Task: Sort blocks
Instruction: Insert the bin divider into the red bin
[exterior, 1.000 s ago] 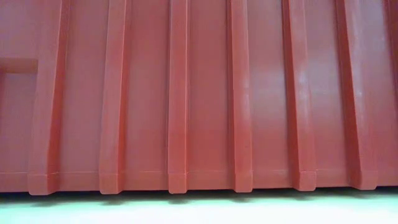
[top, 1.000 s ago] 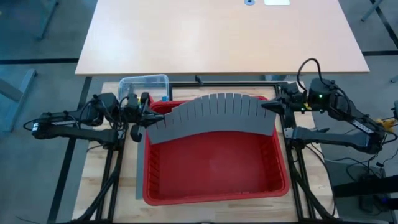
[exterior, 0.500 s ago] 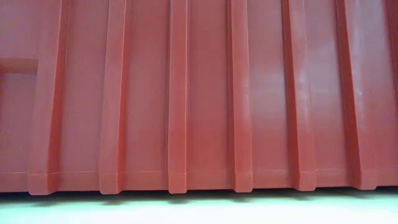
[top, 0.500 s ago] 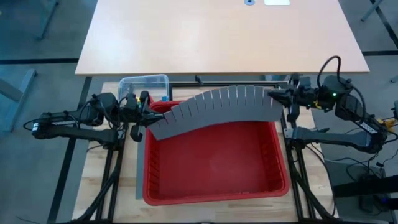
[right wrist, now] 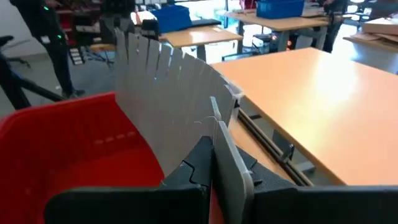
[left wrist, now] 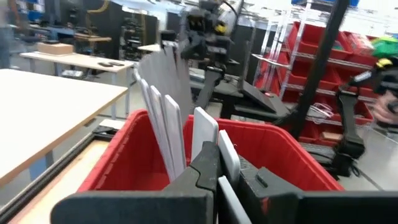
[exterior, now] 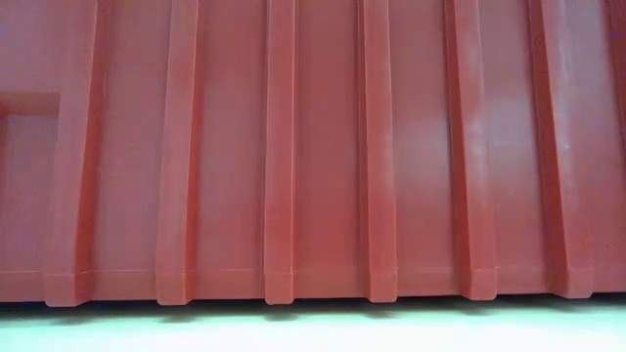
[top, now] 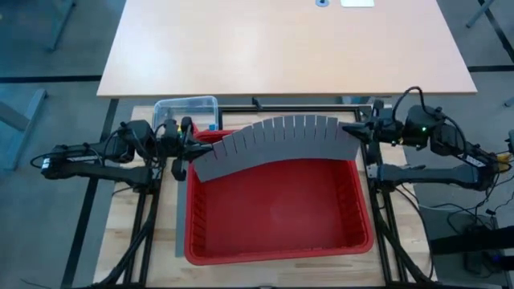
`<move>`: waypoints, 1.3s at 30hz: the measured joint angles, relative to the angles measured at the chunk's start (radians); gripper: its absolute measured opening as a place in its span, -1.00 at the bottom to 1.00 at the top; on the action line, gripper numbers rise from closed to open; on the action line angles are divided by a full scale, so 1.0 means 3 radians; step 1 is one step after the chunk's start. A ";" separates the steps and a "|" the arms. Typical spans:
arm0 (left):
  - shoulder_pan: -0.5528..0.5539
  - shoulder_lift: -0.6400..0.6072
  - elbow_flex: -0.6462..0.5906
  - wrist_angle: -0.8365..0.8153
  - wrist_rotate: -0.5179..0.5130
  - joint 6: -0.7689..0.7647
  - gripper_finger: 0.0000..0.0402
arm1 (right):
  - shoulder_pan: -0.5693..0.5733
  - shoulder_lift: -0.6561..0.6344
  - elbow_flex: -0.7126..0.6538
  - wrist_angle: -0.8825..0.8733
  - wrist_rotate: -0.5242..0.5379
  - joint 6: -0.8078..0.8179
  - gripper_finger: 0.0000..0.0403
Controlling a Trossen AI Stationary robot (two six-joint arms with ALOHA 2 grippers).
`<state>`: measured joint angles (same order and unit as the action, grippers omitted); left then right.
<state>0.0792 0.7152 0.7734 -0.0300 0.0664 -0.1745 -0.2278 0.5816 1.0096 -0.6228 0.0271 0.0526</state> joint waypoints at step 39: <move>0.0000 0.0067 0.0000 0.0187 -0.0005 0.0015 -1.00 | 0.0766 -0.0218 -0.0423 0.0015 0.0515 0.0351 -1.00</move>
<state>0.0792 0.7352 0.7734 0.0262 0.0649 -0.1699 0.0019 0.5162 0.8825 -0.6182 0.1816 0.1580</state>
